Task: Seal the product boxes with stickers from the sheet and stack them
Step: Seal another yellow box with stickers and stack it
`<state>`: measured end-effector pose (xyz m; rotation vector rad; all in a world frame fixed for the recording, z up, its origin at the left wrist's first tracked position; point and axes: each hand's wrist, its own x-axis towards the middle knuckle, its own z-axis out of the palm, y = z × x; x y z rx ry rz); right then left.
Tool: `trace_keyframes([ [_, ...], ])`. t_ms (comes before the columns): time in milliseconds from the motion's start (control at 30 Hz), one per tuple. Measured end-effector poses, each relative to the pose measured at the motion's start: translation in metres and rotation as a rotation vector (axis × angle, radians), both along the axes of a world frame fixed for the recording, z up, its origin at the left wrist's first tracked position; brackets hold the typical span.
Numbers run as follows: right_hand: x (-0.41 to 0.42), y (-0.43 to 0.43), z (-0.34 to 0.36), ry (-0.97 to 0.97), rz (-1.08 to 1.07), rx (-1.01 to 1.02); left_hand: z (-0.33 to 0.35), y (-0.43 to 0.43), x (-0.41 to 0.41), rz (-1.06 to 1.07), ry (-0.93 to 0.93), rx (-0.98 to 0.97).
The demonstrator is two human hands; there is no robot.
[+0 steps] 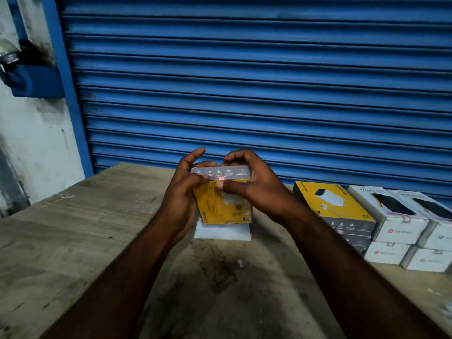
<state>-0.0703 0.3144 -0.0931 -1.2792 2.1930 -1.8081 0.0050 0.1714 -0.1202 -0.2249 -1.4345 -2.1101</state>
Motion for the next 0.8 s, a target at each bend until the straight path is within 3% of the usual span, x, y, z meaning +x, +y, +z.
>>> trace_keyframes([
  [100, -0.007, 0.002, 0.002, -0.099, -0.004, -0.095, -0.004, -0.002, -0.003, 0.013, -0.036, -0.1],
  [233, -0.015, 0.004, 0.006, -0.226, -0.056, -0.229, -0.018, -0.004, -0.011, 0.179, -0.162, -0.431],
  [400, -0.025, 0.008, 0.006, -0.41, -0.034, -0.297, -0.023, -0.007, -0.013, 0.182, -0.254, -0.456],
  [600, -0.022, 0.005, -0.009, -0.02, -0.192, -0.082, -0.024, -0.007, -0.017, 0.204, -0.281, -0.327],
  [800, -0.014, -0.005, -0.025, 0.359, -0.159, 0.218, -0.018, -0.025, -0.021, 0.295, -0.344, 0.079],
])
